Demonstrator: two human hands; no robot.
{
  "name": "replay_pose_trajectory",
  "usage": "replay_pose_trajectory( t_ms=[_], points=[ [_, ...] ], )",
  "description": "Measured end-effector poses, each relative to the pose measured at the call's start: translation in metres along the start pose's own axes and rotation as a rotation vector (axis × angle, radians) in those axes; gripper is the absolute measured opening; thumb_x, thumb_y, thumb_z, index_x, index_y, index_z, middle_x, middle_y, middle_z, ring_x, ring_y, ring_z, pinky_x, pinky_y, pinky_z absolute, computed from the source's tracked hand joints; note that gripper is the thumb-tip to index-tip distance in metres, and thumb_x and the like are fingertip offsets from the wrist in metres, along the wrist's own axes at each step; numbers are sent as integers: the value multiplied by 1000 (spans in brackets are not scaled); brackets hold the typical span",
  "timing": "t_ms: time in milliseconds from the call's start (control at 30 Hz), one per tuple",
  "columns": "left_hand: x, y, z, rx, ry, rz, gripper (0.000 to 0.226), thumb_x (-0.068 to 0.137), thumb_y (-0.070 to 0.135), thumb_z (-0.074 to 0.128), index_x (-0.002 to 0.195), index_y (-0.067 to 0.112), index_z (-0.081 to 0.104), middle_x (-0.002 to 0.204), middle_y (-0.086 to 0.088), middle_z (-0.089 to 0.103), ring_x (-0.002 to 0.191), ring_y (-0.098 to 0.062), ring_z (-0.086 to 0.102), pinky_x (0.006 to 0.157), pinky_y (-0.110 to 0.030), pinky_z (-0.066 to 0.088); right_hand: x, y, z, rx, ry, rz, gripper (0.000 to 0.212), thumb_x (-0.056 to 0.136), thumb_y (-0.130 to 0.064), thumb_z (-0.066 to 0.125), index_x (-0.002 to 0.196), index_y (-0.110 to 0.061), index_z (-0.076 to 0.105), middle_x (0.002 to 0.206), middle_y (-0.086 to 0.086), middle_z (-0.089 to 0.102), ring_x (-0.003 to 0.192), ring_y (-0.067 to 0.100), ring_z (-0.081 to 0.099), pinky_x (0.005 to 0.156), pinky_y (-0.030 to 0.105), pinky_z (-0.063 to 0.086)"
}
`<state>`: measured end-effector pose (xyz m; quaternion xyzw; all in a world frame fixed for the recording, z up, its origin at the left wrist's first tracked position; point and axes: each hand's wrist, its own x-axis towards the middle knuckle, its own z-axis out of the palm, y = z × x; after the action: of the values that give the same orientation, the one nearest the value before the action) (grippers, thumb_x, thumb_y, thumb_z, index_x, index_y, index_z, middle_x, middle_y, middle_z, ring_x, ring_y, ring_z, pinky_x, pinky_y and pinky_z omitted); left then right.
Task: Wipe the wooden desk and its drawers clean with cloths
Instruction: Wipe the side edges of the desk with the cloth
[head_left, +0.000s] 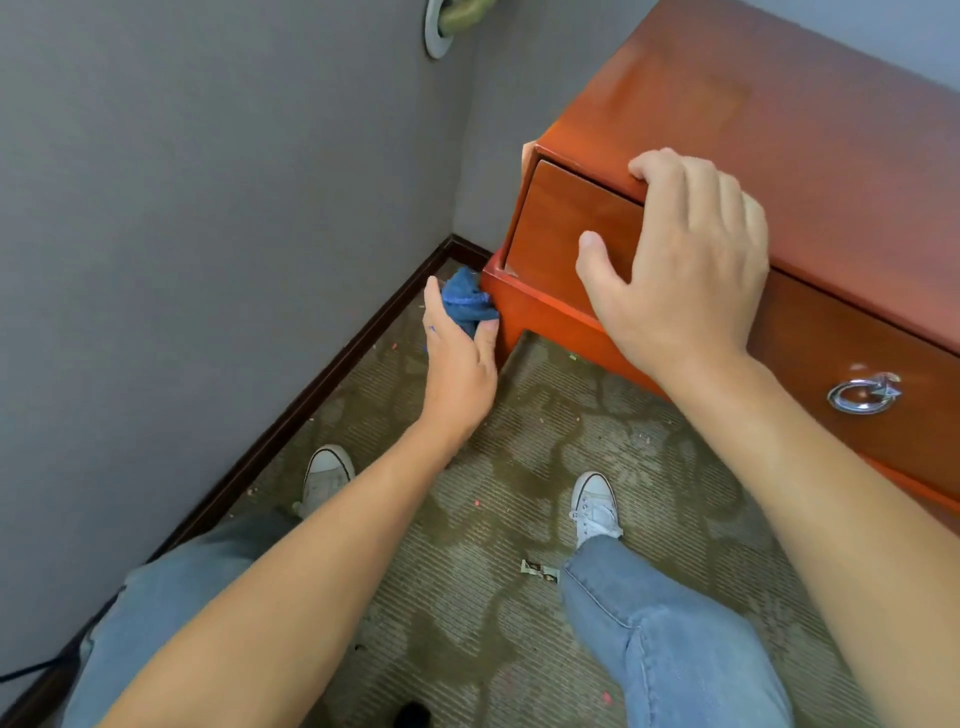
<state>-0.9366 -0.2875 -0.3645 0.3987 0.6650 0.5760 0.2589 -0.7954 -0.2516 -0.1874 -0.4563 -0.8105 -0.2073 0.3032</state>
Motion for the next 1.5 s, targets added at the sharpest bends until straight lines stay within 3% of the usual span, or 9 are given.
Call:
replay_pose_trajectory(
  t_ms=[167, 400, 567, 700, 767, 867, 1133, 1367, 1500],
  points=[
    [-18, -47, 33, -50, 70, -151, 84, 107, 29, 53, 165, 14, -6, 169, -7, 18, 156, -18, 17, 123, -17, 12, -6, -4, 9, -75, 43, -9, 58, 90, -50, 53, 136, -13, 54, 138, 6, 57, 128, 29, 52, 108, 44, 35],
    [-36, -128, 53, 62, -52, -375, 82, 106, 21, 56, 164, 13, -1, 166, -13, 25, 152, -28, 27, 115, -25, 21, -9, -4, 15, -149, 55, -37, 65, 94, -51, 50, 145, -10, 48, 149, 11, 50, 137, 32, 47, 113, 48, 30],
    [-32, -135, 42, 80, -78, -342, 76, 102, 23, 63, 161, 12, 16, 154, -15, 44, 139, -34, 45, 114, -49, 39, -26, -6, 13, -219, -46, -97, 82, 88, -29, 56, 158, 0, 25, 163, 22, 27, 152, 41, 24, 125, 54, 14],
    [-29, -102, 37, 40, -6, -185, 81, 99, 26, 69, 162, 14, 18, 161, -11, 36, 149, -26, 35, 122, -48, 32, -73, -18, 27, 170, 30, -290, 57, 82, 4, 52, 138, 4, 58, 153, 28, 42, 146, 45, 35, 121, 56, 29],
    [-27, -82, 41, 16, 25, -92, 82, 99, 27, 69, 162, 22, 16, 162, -11, 32, 151, -26, 31, 123, -48, 31, -115, -22, 47, 336, -121, -356, 40, 82, 2, 50, 115, -3, 72, 124, 17, 68, 121, 36, 62, 98, 45, 52],
    [-22, -78, 46, 30, 83, -73, 87, 93, 28, 78, 159, 15, 23, 158, -9, 39, 148, -24, 36, 121, -46, 34, -168, -17, 95, 276, -528, -203, 22, 77, -7, 59, 93, -15, 72, 87, 1, 69, 84, 28, 68, 62, 36, 52],
    [-11, -119, 51, 30, 97, -88, 71, 86, 34, 82, 144, 23, 43, 135, 1, 57, 126, -20, 56, 103, -48, 50, -207, -15, 173, 226, -1279, 31, 43, 95, -20, 53, 137, -10, 52, 140, 8, 49, 133, 29, 39, 106, 43, 42],
    [-15, -186, 52, -85, 6, -430, 60, 75, 21, 94, 119, 21, 53, 107, 3, 68, 90, -6, 63, 71, -9, 45, -187, -29, 193, 363, -1321, 170, 47, 99, -31, 53, 145, -21, 51, 149, -1, 42, 137, 23, 36, 109, 42, 40],
    [-8, -245, 64, -165, -27, -727, 47, 83, -7, 81, 121, -16, 55, 118, -34, 65, 105, -29, 62, 72, -21, 56, -192, -29, 198, 405, -1342, 227, 41, 97, -33, 56, 137, -27, 57, 141, -6, 48, 134, 18, 40, 111, 37, 37]
  ],
)
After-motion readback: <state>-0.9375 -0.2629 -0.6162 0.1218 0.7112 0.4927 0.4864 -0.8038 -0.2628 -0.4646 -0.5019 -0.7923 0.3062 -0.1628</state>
